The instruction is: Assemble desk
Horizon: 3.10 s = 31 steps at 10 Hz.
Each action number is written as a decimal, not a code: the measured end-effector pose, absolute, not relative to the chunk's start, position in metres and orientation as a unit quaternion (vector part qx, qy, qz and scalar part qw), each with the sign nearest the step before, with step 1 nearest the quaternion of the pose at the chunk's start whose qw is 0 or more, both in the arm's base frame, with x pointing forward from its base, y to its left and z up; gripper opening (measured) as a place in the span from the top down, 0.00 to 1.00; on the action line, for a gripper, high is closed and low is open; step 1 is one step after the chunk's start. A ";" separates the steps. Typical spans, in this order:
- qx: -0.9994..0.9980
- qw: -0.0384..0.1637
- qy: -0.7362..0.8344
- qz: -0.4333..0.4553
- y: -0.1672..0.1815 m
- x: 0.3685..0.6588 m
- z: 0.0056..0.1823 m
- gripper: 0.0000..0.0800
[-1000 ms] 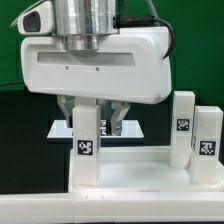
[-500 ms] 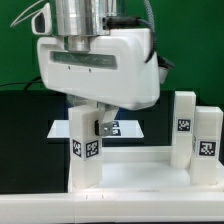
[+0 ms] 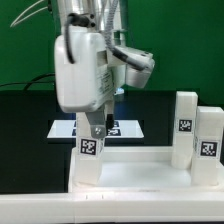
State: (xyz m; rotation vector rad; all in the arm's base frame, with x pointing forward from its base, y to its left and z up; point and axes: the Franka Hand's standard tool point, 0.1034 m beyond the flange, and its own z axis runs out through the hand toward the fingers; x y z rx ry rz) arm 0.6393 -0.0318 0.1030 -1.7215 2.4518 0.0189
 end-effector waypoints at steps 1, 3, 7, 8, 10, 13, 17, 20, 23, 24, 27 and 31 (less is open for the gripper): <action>-0.544 0.080 0.835 0.002 -0.031 0.639 0.101 0.64; -0.536 0.081 0.840 0.001 -0.031 0.639 0.100 0.53; -0.753 0.072 0.654 -0.012 -0.032 0.634 0.100 0.21; -0.793 0.070 0.605 -0.016 -0.035 0.631 0.098 0.19; -0.825 0.068 0.561 -0.019 -0.036 0.631 0.097 0.19; -0.924 0.045 0.380 -0.018 -0.039 0.629 0.097 0.19; -0.937 0.036 0.347 -0.021 -0.041 0.630 0.098 0.52; -0.903 0.035 0.428 -0.014 -0.044 0.627 0.096 0.63; -0.810 0.037 0.586 -0.002 -0.041 0.626 0.094 0.63; -0.758 0.039 0.651 0.011 -0.040 0.626 0.095 0.63; -0.578 0.070 0.813 0.028 -0.040 0.629 0.094 0.63; -0.625 0.071 0.777 0.021 -0.041 0.630 0.093 0.40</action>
Offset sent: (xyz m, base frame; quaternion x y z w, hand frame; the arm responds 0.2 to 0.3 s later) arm 0.0000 0.0000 0.0000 0.0000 0.0000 -0.0650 0.9979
